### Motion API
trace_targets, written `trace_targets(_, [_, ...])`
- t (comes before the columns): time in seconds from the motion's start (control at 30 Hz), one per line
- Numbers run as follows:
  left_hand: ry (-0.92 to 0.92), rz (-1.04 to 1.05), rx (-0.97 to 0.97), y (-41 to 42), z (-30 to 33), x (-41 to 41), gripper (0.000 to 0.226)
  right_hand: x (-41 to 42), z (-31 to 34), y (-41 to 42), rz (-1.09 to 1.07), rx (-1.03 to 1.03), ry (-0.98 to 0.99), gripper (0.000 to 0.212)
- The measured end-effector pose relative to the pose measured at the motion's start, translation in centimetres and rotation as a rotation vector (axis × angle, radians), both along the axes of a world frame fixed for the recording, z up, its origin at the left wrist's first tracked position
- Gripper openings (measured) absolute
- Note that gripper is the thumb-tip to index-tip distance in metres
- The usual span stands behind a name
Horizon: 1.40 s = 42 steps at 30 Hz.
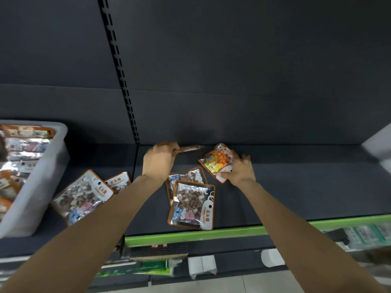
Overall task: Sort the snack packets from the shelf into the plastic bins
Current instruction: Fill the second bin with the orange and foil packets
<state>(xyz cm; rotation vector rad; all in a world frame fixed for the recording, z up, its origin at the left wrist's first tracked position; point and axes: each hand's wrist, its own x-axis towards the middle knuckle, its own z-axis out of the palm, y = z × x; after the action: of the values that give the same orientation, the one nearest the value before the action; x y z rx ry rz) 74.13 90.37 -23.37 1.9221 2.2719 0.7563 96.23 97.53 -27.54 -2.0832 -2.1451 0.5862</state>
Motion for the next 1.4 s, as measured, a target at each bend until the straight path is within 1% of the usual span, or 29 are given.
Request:
trace_targets(0.07, [-0.001, 0.022, 0.031, 0.0, 0.9, -0.2, 0.021, -0.1, 0.2, 0.3, -0.016, -0.027, 0.003, 0.09])
trace_targets(0.17, [-0.05, 0.053, 0.045, -0.4, 2.2, -0.4, 0.022, -0.5, 0.9, -0.3, -0.089, 0.061, 0.05, 0.072])
trace_targets(0.27, [-0.082, 0.089, 0.066, -1.3, 3.5, -0.7, 0.021, -1.2, 2.3, -1.1, -0.124, 0.164, 0.265, 0.035])
trace_targets(0.3, [-0.097, 0.101, 0.068, -1.6, 4.0, -0.9, 0.021, -1.4, 3.0, -1.2, -0.113, 0.199, 0.328, 0.027])
trace_targets(0.4, [-0.17, 0.138, 0.092, -3.1, 5.5, -2.3, 0.019, -2.5, 5.7, -2.2, -0.037, 0.278, 0.417, 0.018])
trace_targets(0.53, [-0.258, 0.131, 0.096, -6.0, 7.4, -5.4, 0.019, -5.6, 9.3, -4.8, 0.079, 0.404, 0.409, 0.015])
trace_targets(0.63, [-0.343, 0.078, 0.092, -8.5, 9.2, -9.0, 0.017, -9.2, 11.4, -6.9, 0.16, 0.416, 0.424, 0.016])
trace_targets(0.73, [-0.381, 0.052, 0.16, -11.6, 11.2, -13.5, 0.014, -13.7, 13.3, -9.1, 0.249, 0.446, 0.449, 0.016])
trace_targets(0.9, [-0.444, 0.111, 0.257, -16.4, 13.7, -23.0, 0.013, -23.3, 15.9, -12.2, 0.365, 0.512, 0.458, 0.014])
trace_targets(1.0, [-0.456, 0.165, 0.304, -19.2, 14.2, -29.5, 0.011, -29.7, 16.8, -14.6, 0.381, 0.545, 0.479, 0.012])
trace_targets(1.1, [-0.446, 0.229, 0.288, -21.3, 14.0, -36.5, 0.012, -35.6, 17.4, -17.0, 0.394, 0.566, 0.463, 0.01])
trace_targets(1.17, [-0.469, 0.237, 0.256, -22.2, 13.4, -40.8, 0.012, -39.2, 17.8, -18.4, 0.404, 0.567, 0.454, 0.01])
trace_targets(1.2, [-0.457, 0.239, 0.231, -22.6, 13.0, -42.6, 0.013, -40.9, 17.8, -19.0, 0.404, 0.567, 0.459, 0.01])
trace_targets(1.27, [-0.374, 0.239, 0.176, -23.2, 12.3, -45.8, 0.015, -43.9, 17.7, -20.2, 0.42, 0.566, 0.461, 0.012])
trace_targets(1.4, [-0.231, 0.144, 0.082, -23.6, 10.7, -50.3, 0.016, -48.3, 17.3, -21.9, 0.441, 0.52, 0.404, 0.012])
